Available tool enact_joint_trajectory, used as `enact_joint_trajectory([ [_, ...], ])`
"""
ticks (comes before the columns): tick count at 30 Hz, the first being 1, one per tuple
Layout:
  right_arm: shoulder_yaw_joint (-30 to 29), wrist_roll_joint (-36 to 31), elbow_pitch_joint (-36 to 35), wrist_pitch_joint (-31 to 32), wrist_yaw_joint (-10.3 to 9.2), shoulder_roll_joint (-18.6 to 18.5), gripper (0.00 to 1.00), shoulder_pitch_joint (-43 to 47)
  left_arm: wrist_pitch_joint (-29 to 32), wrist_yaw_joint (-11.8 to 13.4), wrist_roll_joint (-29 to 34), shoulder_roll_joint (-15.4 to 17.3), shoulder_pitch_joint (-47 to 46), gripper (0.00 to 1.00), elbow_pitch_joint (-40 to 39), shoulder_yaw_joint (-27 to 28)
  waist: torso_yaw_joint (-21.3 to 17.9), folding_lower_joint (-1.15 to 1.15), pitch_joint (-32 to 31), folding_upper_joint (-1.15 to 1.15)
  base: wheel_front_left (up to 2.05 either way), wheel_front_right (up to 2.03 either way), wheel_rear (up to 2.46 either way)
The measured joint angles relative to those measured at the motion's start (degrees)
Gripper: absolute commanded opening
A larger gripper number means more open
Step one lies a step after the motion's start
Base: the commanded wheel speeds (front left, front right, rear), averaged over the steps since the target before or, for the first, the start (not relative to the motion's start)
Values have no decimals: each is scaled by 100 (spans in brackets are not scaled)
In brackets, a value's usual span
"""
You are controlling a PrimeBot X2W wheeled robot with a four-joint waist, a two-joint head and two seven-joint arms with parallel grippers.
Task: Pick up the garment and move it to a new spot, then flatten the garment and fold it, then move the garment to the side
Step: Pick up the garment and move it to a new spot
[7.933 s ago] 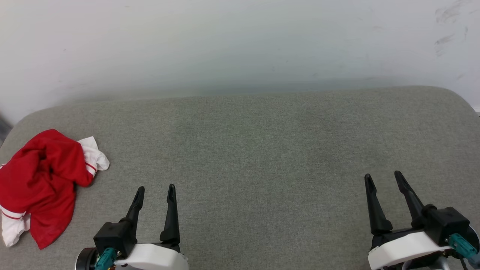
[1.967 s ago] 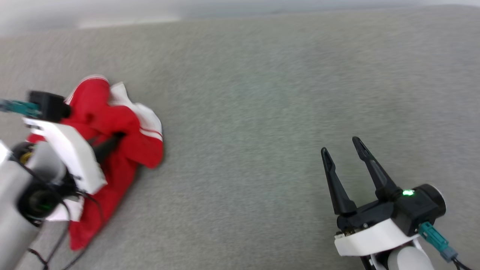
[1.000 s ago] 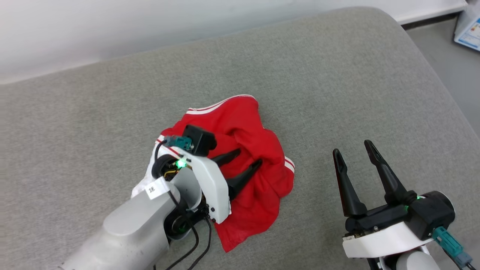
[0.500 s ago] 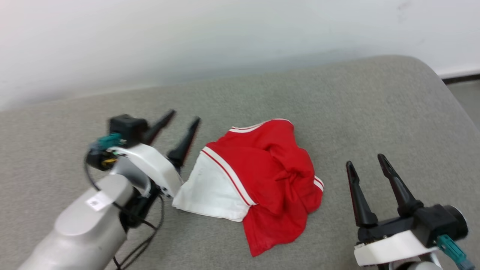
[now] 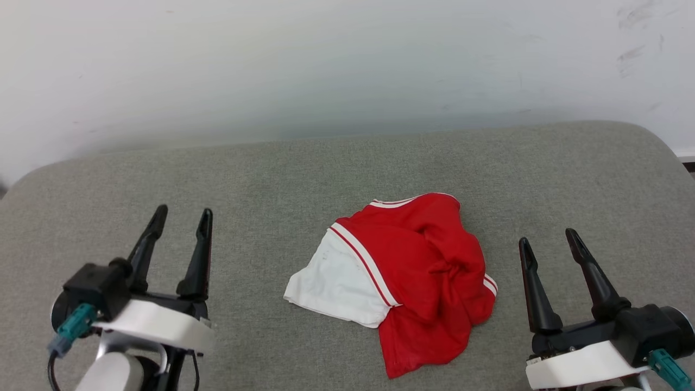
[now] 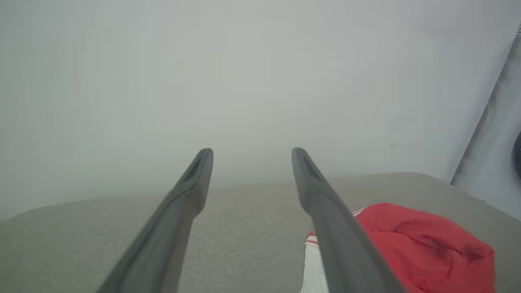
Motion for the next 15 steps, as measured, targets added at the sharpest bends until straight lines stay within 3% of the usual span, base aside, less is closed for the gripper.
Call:
enact_joint_trajectory([
  [8,-4,9,-20,0,0,1,100,26,0,-298,559,-939,1036,100,-467,782,-33,0,-24,0,0,0,0],
  [15,32,-12,-12,0,0,1,100,22,0,-661,934,-1360,1407,100,-481,1113,-84,0,-19,0,0,0,0],
])
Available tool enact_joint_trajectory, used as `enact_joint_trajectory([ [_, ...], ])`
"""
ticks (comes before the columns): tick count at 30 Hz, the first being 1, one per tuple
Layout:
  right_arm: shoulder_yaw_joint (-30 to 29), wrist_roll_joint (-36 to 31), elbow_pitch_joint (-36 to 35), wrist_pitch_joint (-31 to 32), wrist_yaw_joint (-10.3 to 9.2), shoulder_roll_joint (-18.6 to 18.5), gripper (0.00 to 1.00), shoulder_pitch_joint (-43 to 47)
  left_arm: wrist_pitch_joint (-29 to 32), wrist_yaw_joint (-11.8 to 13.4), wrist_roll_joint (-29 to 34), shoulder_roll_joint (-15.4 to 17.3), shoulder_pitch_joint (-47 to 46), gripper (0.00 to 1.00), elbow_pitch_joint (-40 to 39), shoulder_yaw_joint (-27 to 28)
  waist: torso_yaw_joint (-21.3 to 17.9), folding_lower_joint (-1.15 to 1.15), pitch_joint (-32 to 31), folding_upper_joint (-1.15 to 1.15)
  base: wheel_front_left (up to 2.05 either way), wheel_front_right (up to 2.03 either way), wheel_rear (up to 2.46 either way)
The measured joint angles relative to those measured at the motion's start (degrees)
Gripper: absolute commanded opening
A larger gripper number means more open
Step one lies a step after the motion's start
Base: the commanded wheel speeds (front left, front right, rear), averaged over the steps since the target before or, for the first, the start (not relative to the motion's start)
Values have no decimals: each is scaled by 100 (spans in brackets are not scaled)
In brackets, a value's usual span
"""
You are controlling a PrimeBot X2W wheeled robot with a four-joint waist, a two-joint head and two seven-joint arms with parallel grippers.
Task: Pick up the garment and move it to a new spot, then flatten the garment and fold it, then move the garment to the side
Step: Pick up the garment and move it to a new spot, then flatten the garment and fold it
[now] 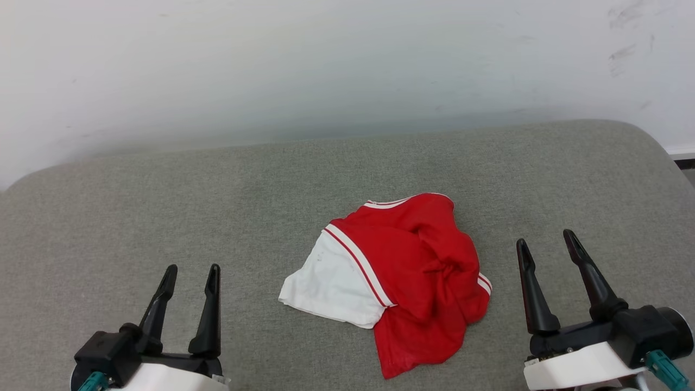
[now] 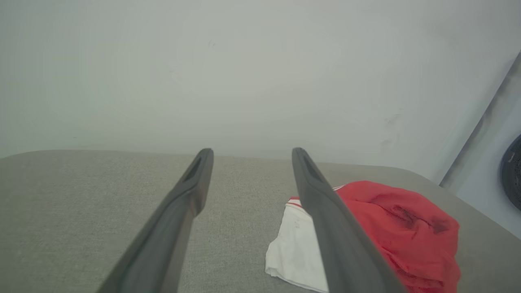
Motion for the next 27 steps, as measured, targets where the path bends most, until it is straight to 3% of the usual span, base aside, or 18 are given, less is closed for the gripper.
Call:
enact_joint_trajectory([
  [4,34,-3,-5,0,0,-1,100,-19,0,-142,5,-78,84,100,121,77,-60,0,42,0,0,0,0],
  [9,71,-53,-20,0,0,0,100,-20,246,-243,20,229,-41,100,342,-138,-113,0,186,0,0,0,0],
  [20,91,-132,-160,0,0,-1,100,-195,3182,-234,-309,862,-1345,100,289,-706,-233,1,932,0,0,0,0],
  [24,132,-120,-205,0,0,0,100,-317,4085,-33,-331,893,-1675,100,97,-822,-291,2,1251,0,0,0,0],
  [27,155,-122,-208,0,0,-1,100,-387,4713,-31,-405,951,-1768,100,35,-1013,-339,2,1481,0,0,0,0],
])
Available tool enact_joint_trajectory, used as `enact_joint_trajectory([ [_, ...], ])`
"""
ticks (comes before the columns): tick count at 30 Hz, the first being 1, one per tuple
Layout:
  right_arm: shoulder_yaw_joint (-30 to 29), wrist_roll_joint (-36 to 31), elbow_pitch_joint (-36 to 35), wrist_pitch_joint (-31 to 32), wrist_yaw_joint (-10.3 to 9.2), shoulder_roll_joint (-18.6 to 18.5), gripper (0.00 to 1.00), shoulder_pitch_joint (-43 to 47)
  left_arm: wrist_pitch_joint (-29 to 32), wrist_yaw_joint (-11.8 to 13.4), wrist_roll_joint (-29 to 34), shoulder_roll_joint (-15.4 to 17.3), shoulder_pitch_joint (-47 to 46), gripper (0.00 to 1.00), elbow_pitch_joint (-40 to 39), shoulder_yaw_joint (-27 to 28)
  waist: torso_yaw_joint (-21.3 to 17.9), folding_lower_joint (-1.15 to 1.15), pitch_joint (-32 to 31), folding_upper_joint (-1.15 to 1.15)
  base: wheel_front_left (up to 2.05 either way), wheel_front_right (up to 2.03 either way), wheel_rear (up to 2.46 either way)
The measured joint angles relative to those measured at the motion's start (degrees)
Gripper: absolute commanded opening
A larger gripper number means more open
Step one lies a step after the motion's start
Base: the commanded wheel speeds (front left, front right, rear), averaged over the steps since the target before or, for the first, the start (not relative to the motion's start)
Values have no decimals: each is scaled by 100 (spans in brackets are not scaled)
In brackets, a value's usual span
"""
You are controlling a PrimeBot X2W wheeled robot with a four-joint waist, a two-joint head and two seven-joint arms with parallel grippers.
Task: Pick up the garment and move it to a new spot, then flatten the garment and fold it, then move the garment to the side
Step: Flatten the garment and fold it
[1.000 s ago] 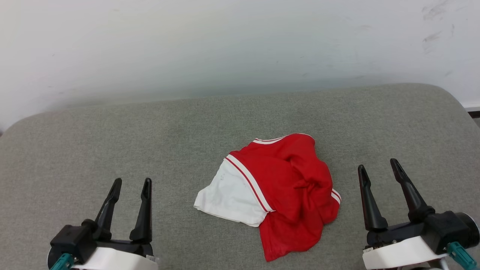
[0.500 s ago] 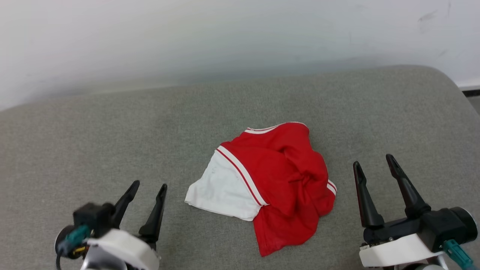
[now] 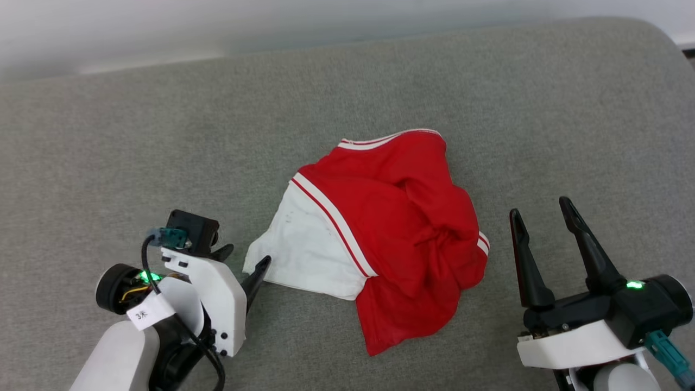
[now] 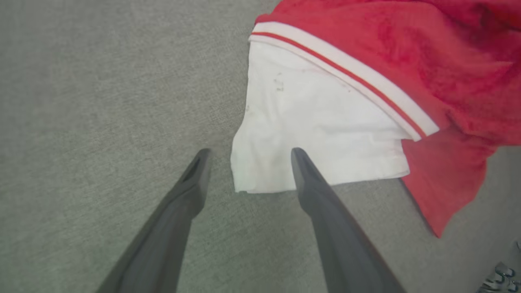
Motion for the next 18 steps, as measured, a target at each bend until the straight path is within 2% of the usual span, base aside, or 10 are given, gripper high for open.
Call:
enact_joint_trajectory([
  [3,65,1,-30,0,0,1,100,-75,265,100,86,68,-94,100,-29,-51,-60,0,204,0,0,0,0],
  [11,83,51,-47,0,0,0,100,-165,587,131,101,119,-155,100,197,-210,-204,0,542,0,0,0,0],
  [12,81,58,-49,0,0,0,100,-179,600,183,107,127,-155,71,207,-188,-210,0,555,0,0,0,0],
  [14,65,64,-49,0,0,1,100,-201,538,222,146,129,-147,0,264,-163,-209,-1,555,0,0,0,0],
  [18,35,59,-29,0,0,1,100,-199,274,371,155,140,-91,0,348,-21,-166,0,469,0,0,0,0],
])
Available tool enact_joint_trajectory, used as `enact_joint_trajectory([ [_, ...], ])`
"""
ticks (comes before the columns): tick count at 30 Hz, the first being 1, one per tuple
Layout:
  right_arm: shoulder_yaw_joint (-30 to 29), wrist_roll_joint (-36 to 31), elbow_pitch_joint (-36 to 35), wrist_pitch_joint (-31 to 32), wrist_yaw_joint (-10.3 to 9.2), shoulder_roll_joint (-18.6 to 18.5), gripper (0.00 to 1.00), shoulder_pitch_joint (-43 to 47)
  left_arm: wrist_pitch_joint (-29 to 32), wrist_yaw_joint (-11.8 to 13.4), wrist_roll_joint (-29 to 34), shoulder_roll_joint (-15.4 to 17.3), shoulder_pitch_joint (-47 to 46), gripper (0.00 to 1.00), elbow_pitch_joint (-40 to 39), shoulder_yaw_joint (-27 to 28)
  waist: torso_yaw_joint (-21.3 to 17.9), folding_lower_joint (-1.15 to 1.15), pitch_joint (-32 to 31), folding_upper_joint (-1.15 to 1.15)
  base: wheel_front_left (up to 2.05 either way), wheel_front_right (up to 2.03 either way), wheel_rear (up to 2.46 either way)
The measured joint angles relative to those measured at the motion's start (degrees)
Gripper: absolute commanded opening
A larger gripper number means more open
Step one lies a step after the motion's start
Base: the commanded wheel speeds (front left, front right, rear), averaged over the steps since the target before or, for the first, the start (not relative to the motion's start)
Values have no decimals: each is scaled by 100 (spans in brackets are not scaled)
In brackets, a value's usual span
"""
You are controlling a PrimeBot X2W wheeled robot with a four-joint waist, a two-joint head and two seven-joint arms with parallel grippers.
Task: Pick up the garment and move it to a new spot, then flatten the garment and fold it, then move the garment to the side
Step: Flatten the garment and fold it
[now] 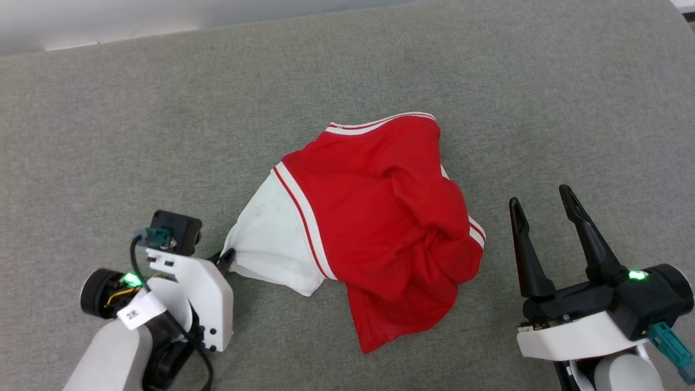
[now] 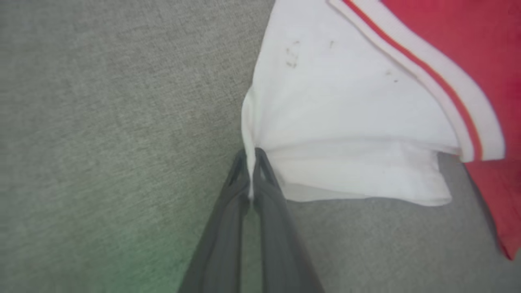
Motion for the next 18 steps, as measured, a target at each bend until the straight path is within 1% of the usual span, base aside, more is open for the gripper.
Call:
enact_joint_trajectory([
  [3,-35,-20,37,0,0,-2,100,5,-292,101,-10,16,121,0,51,189,57,0,-110,0,0,0,0],
  [7,-42,-24,133,0,0,1,100,16,-538,224,-120,164,226,0,118,556,149,0,-274,0,0,0,0],
  [13,-25,-18,205,0,0,0,100,68,-1115,608,-104,301,349,0,-20,1154,251,-1,-477,0,0,0,0],
  [18,-19,-14,230,0,0,0,100,74,-1486,808,-137,433,654,0,-9,1617,277,-1,-553,0,0,0,0],
])
